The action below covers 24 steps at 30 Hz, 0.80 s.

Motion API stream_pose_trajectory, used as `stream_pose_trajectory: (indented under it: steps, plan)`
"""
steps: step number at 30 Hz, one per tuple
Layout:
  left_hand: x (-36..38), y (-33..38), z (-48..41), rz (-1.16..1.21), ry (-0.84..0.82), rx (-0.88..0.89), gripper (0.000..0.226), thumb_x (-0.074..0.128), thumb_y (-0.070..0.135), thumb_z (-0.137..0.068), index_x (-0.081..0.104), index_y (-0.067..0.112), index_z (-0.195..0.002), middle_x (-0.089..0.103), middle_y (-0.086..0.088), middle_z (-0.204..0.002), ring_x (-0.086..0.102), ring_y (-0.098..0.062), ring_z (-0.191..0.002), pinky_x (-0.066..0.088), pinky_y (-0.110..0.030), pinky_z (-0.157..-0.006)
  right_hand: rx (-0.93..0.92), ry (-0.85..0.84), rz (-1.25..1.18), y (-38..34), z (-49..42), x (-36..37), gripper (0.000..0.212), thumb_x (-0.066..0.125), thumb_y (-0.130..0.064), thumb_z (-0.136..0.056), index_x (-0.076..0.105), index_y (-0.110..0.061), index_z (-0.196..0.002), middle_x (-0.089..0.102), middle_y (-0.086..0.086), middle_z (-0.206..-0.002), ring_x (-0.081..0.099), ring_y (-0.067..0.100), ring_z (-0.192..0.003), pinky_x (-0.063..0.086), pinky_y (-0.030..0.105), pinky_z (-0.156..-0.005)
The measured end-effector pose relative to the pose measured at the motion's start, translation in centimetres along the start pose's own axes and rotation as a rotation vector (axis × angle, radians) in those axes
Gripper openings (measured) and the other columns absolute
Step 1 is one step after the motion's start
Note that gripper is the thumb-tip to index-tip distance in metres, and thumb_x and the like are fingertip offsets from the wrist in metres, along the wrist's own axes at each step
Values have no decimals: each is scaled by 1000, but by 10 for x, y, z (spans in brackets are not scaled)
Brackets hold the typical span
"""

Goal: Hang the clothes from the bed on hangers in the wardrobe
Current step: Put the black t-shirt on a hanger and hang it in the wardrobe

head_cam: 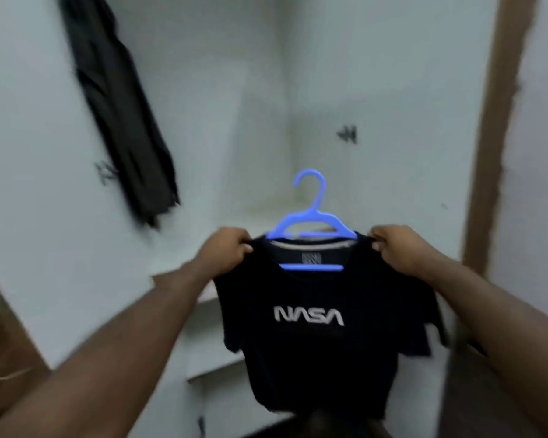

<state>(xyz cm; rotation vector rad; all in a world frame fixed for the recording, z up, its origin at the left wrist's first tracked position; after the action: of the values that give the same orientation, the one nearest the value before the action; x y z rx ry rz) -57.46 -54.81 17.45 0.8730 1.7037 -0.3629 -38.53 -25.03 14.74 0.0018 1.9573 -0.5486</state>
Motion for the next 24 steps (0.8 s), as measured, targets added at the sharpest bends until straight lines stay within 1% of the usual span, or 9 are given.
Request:
stream_pose_trajectory:
  steps: [1,3,7,9,12,15,18,21,24]
  plan:
    - [-19,-9,-6,-22,40,-30,18,65,21,-86,71,14,-101,72,-11,-105,64,-28,-101,49,-32,-84,-39,18,-2,-12,-25,-6,10,57,-7,-90,64,-11,-86,69,12,-93,62,30,-93,44,34,-76]
    - [-50,-20,-16,-56,100,-75,18,63,25,-87,70,17,-102,71,-9,-104,63,-28,-101,50,-34,-84,-95,49,12,-31,-64,-19,12,57,-7,-90,67,-14,-92,70,9,-94,63,29,-94,46,34,-77]
    - [-111,-45,-36,-93,240,-160,15,63,28,-88,68,21,-100,69,-4,-103,63,-25,-98,52,-39,-86,-201,125,43,-79,-136,-40,18,57,-9,-91,67,-18,-102,70,8,-101,61,29,-98,46,33,-78]
    - [-132,-56,-48,-122,297,-179,14,63,30,-88,68,23,-100,68,-3,-105,63,-24,-99,52,-40,-86,-227,150,45,-98,-164,-47,20,57,-8,-91,67,-19,-103,70,9,-100,61,30,-95,46,34,-76]
    - [-150,-70,-68,-184,351,-193,16,61,33,-90,67,24,-103,68,-4,-108,63,-25,-100,51,-38,-85,-256,173,94,-117,-205,-50,19,55,-9,-91,66,-20,-102,70,11,-99,61,31,-92,49,36,-75]
    - [-164,-89,-90,-249,405,-214,21,60,37,-91,67,24,-106,67,-5,-110,62,-27,-102,50,-36,-85,-292,206,160,-135,-247,-50,20,54,-12,-90,65,-23,-101,69,10,-100,62,31,-92,47,34,-71]
    - [-180,-114,-116,-289,458,-242,25,59,42,-91,67,20,-102,67,-7,-108,62,-29,-101,51,-37,-84,-313,236,223,-159,-292,-50,20,51,-16,-91,63,-26,-105,69,6,-104,63,27,-95,49,33,-73]
    - [-202,-139,-149,-311,509,-262,30,55,43,-94,63,15,-97,66,-9,-107,61,-30,-100,49,-36,-83,-329,290,231,-184,-340,-50,22,49,-19,-95,60,-29,-110,68,3,-108,63,23,-98,49,31,-73]
    - [-220,-160,-176,-362,519,-292,31,48,42,-98,57,13,-105,62,-10,-112,59,-31,-102,47,-38,-84,-365,329,182,-208,-382,-48,24,49,-20,-94,61,-30,-112,69,1,-106,64,21,-95,50,32,-75]
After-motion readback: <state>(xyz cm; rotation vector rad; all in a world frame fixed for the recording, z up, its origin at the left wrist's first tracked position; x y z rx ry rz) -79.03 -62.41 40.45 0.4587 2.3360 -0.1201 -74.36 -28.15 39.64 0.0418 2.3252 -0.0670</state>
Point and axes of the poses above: each hand's wrist, its own z-axis away from the middle knuckle, its own x-axis out of the palm, y = z × x, the point moved 1 cm from there along -z, towards the middle knuckle
